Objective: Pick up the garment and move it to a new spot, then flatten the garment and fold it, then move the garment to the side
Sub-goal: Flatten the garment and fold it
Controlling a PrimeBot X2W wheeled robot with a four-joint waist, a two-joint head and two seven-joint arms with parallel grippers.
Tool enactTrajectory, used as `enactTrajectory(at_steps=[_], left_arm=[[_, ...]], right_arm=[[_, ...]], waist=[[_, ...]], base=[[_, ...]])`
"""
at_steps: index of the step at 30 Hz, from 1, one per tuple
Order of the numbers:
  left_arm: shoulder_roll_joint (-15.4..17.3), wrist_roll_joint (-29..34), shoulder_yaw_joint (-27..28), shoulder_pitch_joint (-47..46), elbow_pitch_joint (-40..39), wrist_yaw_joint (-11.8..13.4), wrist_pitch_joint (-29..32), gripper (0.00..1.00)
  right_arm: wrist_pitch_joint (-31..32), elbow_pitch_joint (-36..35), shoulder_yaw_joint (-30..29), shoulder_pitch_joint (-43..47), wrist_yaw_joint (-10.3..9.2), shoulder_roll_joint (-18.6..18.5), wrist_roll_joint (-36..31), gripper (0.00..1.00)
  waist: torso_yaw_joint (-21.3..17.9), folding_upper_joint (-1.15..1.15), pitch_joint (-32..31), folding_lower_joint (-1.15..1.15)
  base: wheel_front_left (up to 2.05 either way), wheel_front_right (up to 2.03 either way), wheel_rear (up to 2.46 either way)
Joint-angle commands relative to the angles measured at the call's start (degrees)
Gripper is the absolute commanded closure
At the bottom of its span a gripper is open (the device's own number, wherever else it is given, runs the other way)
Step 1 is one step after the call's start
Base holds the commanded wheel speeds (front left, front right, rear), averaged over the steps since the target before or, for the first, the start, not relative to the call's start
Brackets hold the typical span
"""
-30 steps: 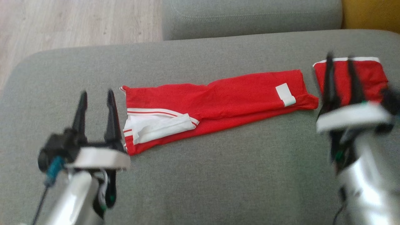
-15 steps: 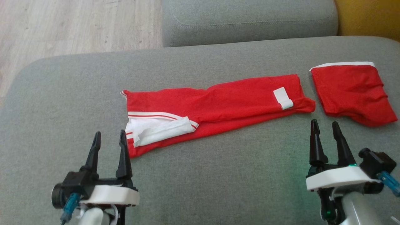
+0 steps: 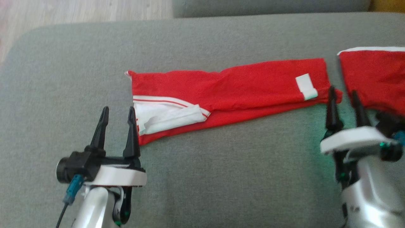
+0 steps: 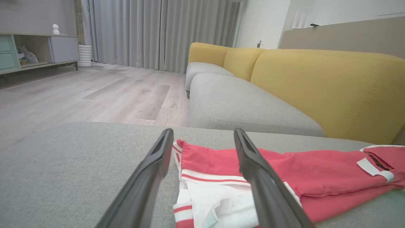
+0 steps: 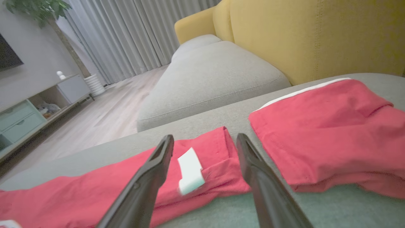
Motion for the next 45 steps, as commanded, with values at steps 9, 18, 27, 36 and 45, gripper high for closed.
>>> enactTrajectory(at_steps=[9,18,27,36,45], left_arm=[[-0.88,1.88,2.37,-5.24,-0.67,-1.97,-0.30,0.00],[-1.07,3.56,2.43,-6.40,0.54,-3.26,-0.30,0.00],[-1.20,3.73,2.87,-6.16,0.87,-3.41,-0.30,0.00],[-1.26,3.57,3.49,-4.82,0.52,-3.29,-0.30,0.00],[-1.27,2.84,2.47,-3.31,0.55,-2.90,-0.30,0.00]], right_arm=[[3.33,13.63,-11.55,-14.03,-0.04,-0.06,-8.76,0.00],[4.73,25.75,-16.78,-19.06,-0.04,-0.06,-14.53,0.00],[0.90,29.04,-15.14,-21.14,-0.04,-0.39,-16.87,1.00],[-0.25,23.49,-15.11,-17.82,-0.04,-6.15,-17.19,1.00],[3.96,13.00,-12.41,-14.62,-0.04,-6.10,-11.87,1.00]], waist=[[3.96,0.00,5.24,-0.01],[4.75,0.00,6.70,-0.01],[3.41,0.00,5.26,-0.01],[0.57,0.00,1.50,-0.01],[-0.36,0.00,-1.85,-0.01]], base=[[0.00,0.00,0.00],[0.00,0.00,0.00],[0.00,0.00,0.00],[0.00,0.00,0.00],[0.00,0.00,0.00]])
